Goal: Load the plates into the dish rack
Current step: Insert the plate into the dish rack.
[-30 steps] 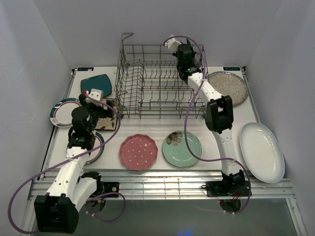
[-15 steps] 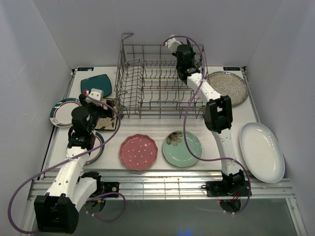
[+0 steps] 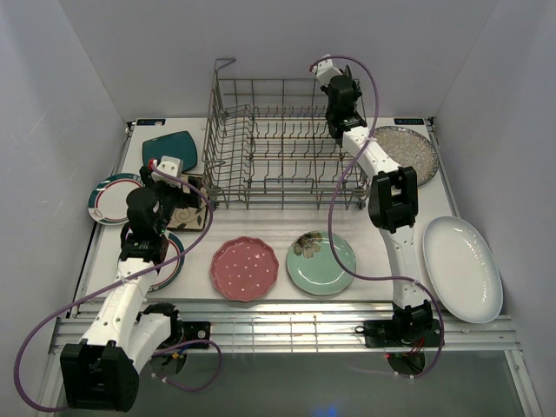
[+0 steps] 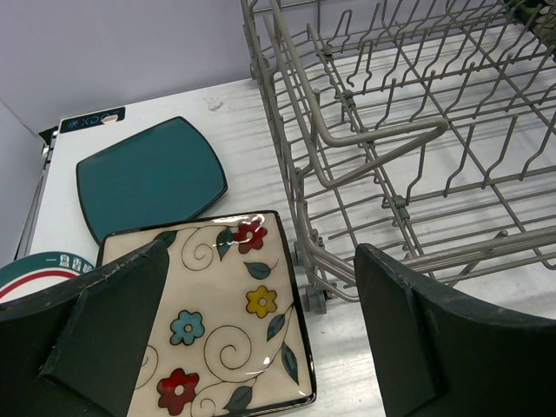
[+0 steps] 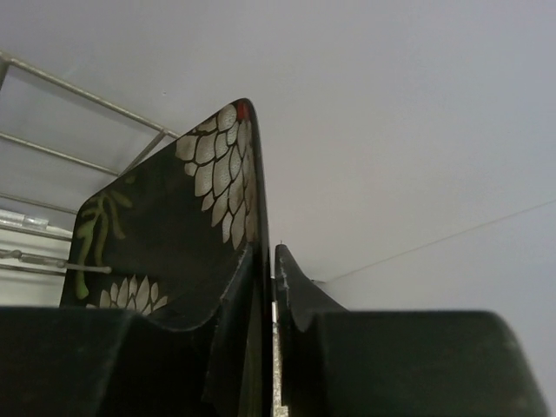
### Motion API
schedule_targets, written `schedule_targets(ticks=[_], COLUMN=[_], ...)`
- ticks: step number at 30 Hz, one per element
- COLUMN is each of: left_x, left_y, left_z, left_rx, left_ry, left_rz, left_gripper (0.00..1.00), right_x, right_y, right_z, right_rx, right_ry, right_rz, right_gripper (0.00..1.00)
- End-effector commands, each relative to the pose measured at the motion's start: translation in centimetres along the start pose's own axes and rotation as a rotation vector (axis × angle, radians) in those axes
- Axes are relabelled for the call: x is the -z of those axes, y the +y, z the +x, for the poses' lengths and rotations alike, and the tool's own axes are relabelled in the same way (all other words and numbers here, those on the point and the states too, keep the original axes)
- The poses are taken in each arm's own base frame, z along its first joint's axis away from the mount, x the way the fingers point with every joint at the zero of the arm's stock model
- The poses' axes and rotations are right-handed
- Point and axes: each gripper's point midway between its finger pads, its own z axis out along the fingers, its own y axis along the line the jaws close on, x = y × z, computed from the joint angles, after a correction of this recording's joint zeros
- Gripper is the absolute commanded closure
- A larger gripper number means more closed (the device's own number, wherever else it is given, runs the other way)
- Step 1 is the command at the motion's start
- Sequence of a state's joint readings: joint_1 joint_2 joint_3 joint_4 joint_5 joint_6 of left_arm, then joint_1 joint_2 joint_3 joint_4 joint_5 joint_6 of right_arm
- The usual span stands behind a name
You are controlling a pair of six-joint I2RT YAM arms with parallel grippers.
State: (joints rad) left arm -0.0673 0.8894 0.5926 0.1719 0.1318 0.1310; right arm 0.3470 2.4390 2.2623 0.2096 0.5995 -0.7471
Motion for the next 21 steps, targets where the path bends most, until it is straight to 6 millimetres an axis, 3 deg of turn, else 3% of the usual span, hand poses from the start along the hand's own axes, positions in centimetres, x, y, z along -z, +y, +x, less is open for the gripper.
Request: schedule_targets(ticks=[1, 10, 14, 21], left_x=[-0.1, -0.1, -0.1, -0.2], left_y=[0.0, 0.0, -0.1, 0.0], left_z=[-1.7, -1.7, -1.7, -1.7], left_rx=[-0.006, -0.007, -0.007, -0.010], left_ry=[-0.030, -0.027, -0.026, -0.024], left_rz=[0.012, 0.012, 0.014, 0.014], left_gripper=[0.02, 0.02, 0.02, 0.02], right_x=[1.3, 1.7, 2.1, 3.0], right_y=[-7.6, -8.2, -8.4, -9.1], right_z=[-5.3, -5.6, -5.9, -7.0], right_rx=[-0.134, -0.156, -0.169, -0.205], right_ry=[-0.123, -0.133, -0.138, -0.155], right_rz=[0.154, 0.143, 0.125, 0.090], right_gripper=[0.77, 0.59, 0.46, 0.37])
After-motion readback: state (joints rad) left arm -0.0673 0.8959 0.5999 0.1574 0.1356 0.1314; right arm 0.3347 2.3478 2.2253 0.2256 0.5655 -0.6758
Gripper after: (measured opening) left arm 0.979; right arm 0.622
